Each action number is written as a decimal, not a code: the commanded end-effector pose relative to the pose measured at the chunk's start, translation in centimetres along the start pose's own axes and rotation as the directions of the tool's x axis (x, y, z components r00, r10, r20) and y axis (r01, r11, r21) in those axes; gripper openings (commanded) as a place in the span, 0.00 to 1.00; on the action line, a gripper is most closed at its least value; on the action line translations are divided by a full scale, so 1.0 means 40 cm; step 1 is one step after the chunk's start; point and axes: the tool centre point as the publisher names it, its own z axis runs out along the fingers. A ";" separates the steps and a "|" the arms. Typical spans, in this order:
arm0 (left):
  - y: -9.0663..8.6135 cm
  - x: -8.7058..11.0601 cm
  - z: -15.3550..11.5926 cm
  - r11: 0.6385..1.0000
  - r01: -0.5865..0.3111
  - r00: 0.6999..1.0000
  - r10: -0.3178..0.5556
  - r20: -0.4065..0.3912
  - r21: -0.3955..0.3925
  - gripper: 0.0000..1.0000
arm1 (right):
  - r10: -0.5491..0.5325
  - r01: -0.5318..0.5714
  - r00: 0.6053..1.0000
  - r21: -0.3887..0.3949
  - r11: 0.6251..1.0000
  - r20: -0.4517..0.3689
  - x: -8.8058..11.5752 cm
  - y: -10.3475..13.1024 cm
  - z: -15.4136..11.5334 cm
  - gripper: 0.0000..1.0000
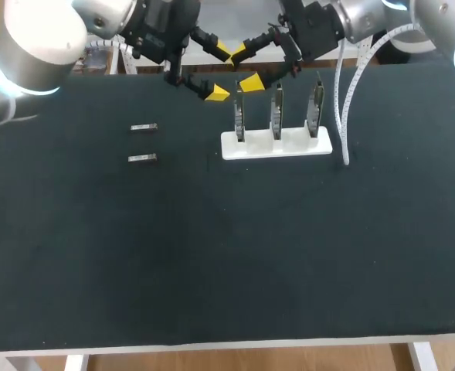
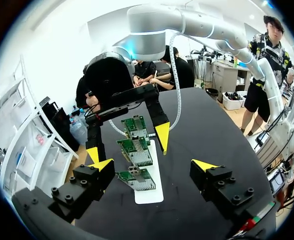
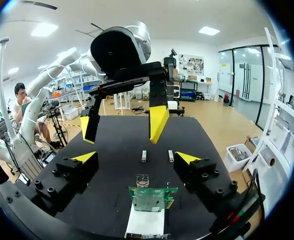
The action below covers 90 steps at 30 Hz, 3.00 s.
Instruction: Pick up the optical module with the left hand, and insert it into the network port with the right hand.
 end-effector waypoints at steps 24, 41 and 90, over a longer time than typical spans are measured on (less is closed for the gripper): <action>-0.003 -0.001 -0.019 1.000 0.019 0.999 -0.019 -0.044 -0.005 1.00 | 0.001 -0.001 1.000 -0.013 1.000 0.000 -0.001 -0.016 -0.002 1.00; -0.003 -0.001 -0.019 1.000 0.019 0.999 -0.019 -0.044 -0.005 1.00 | -0.003 0.003 1.000 -0.009 1.000 -0.008 -0.005 -0.017 -0.004 1.00; -0.003 -0.001 -0.019 1.000 0.019 0.999 -0.019 -0.044 -0.005 1.00 | 0.027 -0.027 1.000 -0.019 0.999 0.007 0.031 -0.017 -0.001 0.00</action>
